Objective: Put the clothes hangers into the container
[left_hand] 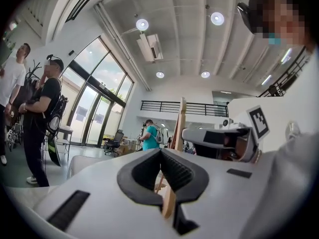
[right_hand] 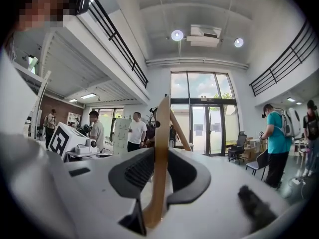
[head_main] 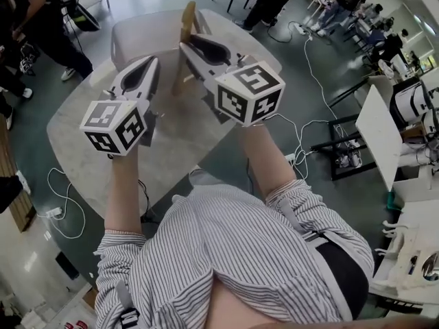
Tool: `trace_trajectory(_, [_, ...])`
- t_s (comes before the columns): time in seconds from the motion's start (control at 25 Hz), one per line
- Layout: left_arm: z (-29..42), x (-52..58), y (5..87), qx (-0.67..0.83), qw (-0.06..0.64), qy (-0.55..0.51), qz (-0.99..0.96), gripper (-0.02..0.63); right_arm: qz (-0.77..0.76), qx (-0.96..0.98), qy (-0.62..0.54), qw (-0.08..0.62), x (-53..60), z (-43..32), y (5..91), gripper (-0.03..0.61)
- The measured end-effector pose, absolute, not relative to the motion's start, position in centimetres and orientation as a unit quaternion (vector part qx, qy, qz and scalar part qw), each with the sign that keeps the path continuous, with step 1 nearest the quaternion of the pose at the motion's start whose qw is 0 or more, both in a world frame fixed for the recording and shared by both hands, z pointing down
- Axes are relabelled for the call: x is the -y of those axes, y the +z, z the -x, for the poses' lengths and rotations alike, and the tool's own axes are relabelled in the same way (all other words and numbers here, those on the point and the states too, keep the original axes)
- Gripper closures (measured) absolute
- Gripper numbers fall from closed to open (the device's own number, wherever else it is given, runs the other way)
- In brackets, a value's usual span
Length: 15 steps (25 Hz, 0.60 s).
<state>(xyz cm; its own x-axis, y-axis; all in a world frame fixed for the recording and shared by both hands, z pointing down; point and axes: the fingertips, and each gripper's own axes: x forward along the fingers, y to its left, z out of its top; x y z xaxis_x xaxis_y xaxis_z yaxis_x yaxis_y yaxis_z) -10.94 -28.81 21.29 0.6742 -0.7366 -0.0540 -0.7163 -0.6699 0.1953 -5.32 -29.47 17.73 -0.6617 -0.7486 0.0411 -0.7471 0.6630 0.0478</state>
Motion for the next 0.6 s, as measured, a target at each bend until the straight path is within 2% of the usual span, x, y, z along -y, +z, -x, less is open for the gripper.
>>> trace_trajectory(0.6, [9.1, 31.7, 18.3, 0.397, 0.046, -0.089, -0.912, 0.603, -0.413, 0.909, -0.057, 0.000, 32.6, 3.4, 13.1, 0.491])
